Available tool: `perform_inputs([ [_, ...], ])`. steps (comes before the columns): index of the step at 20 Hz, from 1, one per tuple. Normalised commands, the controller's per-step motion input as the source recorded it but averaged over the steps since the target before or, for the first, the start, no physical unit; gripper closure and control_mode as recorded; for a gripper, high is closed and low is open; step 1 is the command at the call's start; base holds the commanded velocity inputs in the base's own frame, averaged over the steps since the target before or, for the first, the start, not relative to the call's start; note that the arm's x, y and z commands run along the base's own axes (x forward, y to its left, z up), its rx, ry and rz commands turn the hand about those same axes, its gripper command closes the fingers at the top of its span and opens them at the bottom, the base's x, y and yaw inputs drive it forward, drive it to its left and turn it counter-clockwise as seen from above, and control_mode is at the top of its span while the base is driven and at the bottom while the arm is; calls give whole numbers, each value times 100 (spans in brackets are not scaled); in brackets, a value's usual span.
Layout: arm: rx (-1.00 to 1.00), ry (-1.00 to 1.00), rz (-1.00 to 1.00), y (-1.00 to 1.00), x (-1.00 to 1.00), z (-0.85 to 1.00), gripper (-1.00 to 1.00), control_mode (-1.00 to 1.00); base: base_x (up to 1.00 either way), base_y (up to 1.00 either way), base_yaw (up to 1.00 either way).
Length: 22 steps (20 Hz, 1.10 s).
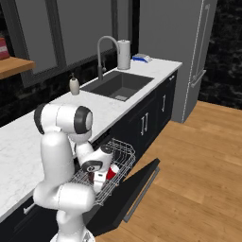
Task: Pick up the cup and bowl from the counter, place them in the dishwasher, and close the dishwasher door.
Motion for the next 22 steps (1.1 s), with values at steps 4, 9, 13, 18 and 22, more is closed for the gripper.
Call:
perform_inputs([
  [4,14,6,0,30,46,-37,100,-100,0,0,0],
  [9,12,10,0,21,39,-53,100,-100,0,0,0],
  [13,11,7,0,18,49,-37,100,-100,0,0,0],
  [18,9,4,-1,5,58,-14,100,-100,0,0,0],
  [22,4,11,-6,0,57,-24,100,-100,0,0,0],
])
